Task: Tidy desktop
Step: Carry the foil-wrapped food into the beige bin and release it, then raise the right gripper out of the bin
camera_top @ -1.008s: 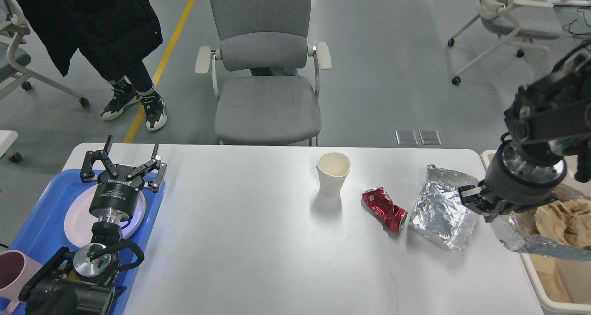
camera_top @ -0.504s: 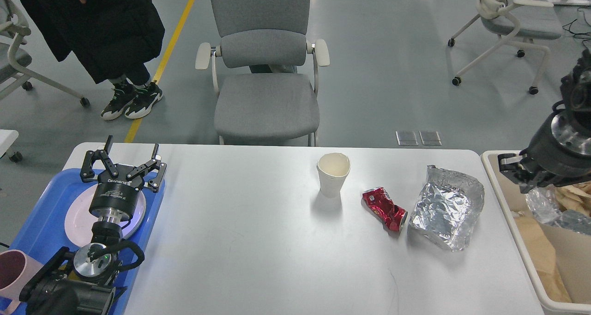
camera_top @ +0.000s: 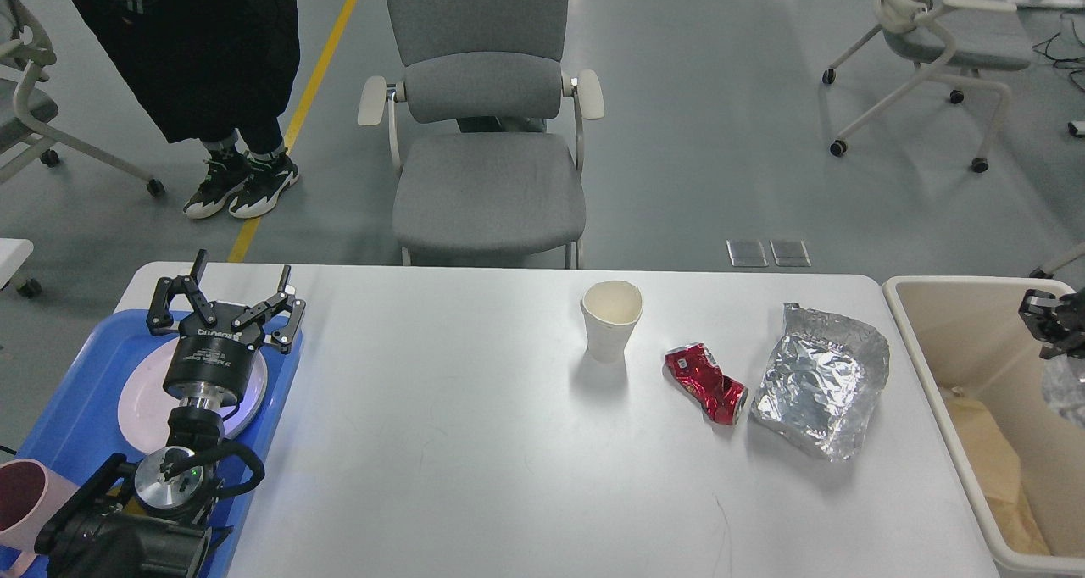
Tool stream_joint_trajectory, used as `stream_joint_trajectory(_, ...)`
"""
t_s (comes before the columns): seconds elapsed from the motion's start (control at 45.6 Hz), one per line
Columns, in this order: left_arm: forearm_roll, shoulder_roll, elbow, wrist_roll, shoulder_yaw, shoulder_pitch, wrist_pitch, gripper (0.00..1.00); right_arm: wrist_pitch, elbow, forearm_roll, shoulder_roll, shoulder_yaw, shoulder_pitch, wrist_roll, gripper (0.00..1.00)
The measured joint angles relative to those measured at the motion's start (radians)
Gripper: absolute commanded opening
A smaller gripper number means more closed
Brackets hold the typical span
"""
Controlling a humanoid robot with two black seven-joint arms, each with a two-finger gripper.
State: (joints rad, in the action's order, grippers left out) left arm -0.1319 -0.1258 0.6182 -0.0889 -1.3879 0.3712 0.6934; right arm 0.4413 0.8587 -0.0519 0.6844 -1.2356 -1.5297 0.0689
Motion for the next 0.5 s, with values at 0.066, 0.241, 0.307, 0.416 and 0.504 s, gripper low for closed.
stream_joint_trajectory(0.066, 0.000, 0.000, 0.000, 0.000, 0.000, 0.000, 0.000, 0.96, -0.022, -0.121, -0.007, 0.007, 0.103, 0.147, 0.000, 0.00)
stream_joint_trajectory(0.241, 0.000, 0.000, 0.000, 0.000, 0.000, 0.000, 0.000, 0.96, -0.118, -0.491, -0.011, -0.108, 0.291, 0.528, 0.000, 0.00)
stream_joint_trajectory(0.307, 0.000, 0.000, 0.000, 0.000, 0.000, 0.000, 0.000, 0.96, -0.155, -0.612, -0.011, -0.184, 0.316, 0.641, 0.000, 0.00)
stream_joint_trajectory(0.416, 0.000, 0.000, 0.000, 0.000, 0.000, 0.000, 0.000, 0.96, -0.234, -0.767, -0.011, -0.297, 0.325, 0.790, 0.002, 0.00)
stream_joint_trajectory(0.504, 0.000, 0.000, 0.000, 0.000, 0.000, 0.000, 0.000, 0.96, -0.284, -0.799, -0.011, -0.328, 0.325, 0.836, 0.003, 0.00)
